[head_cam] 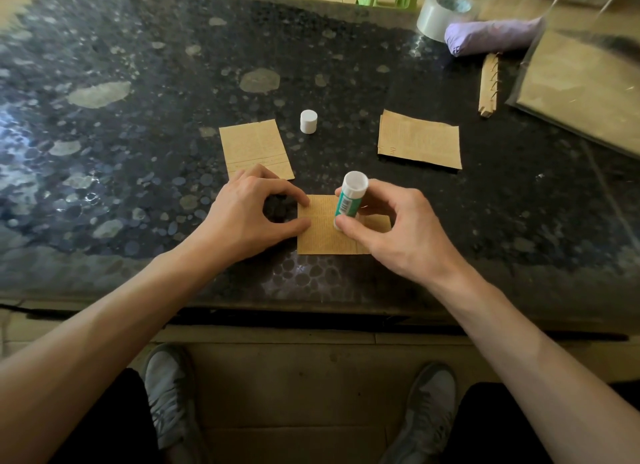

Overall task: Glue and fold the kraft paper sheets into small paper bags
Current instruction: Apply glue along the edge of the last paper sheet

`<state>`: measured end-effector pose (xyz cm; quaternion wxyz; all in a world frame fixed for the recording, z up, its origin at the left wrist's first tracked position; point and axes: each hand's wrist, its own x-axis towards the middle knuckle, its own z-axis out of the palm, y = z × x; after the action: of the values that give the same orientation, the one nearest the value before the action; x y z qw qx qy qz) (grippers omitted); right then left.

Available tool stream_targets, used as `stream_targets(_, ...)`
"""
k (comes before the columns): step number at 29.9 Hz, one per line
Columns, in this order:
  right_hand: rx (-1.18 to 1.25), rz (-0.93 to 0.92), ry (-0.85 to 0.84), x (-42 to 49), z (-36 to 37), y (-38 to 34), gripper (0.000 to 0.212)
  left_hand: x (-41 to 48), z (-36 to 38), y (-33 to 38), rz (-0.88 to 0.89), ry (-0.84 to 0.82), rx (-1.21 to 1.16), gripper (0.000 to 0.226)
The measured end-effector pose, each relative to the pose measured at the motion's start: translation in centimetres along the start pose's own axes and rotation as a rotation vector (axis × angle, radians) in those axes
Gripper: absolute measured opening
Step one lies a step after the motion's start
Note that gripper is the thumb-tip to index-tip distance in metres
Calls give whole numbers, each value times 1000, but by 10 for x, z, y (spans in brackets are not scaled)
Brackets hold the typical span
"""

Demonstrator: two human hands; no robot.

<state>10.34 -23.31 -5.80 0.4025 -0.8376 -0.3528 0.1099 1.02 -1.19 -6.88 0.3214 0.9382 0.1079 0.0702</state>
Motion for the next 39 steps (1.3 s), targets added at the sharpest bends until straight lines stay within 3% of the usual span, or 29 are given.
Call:
stream_targets(7, -55, -1, 68, 2, -1, -1, 40, 0, -1, 0, -2, -6, 4, 33)
stream_targets(19, -49, 9, -123, -3, -13, -8, 35, 0, 0, 0, -10, -2, 6, 33)
stream_targets(31, -41, 3, -201, -10, -20, -9, 40, -1, -2, 1, -19, -17, 1, 33)
stream_targets(39, 52, 55, -250, -12, -31, -4, 31, 0, -2, 2, -21, -18, 5, 34)
